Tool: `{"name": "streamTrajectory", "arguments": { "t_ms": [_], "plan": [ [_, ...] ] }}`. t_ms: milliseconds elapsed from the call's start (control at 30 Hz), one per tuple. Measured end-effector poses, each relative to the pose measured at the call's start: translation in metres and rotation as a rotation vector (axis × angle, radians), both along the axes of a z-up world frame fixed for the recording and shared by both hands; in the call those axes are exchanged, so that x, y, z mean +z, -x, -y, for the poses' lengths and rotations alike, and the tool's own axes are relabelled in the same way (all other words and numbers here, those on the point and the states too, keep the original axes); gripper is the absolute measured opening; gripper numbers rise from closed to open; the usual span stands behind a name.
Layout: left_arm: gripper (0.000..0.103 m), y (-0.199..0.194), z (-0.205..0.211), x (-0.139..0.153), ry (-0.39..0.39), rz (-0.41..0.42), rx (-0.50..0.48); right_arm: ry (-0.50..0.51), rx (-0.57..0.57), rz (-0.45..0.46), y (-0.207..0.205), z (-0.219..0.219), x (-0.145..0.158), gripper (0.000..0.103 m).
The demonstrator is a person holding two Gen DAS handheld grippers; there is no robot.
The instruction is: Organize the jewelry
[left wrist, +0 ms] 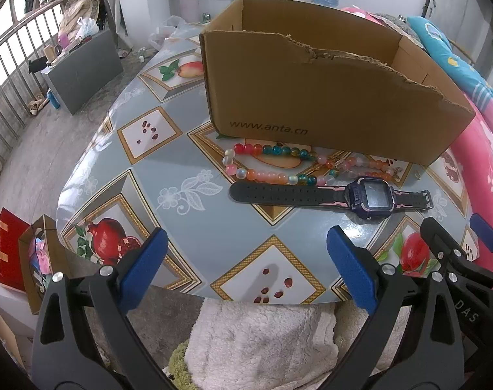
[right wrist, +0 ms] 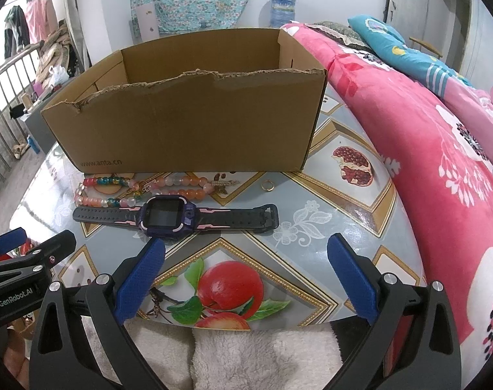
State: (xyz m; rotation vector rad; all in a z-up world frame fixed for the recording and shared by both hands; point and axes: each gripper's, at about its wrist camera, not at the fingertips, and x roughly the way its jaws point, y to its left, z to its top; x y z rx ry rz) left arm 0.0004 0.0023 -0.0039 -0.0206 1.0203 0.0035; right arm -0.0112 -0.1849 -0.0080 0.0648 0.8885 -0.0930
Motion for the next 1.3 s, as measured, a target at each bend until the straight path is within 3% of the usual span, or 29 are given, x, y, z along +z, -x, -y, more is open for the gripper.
{"name": "streamTrajectory", "arguments": {
  "t_ms": [1300],
  "plan": [
    [0.095, -0.0012, 0.0001, -0.0056, -0.013, -0.013, 0.006, -0.003, -0.007, -0.002, -0.0015, 0.0075, 0.001, 0.098]
  ]
}}
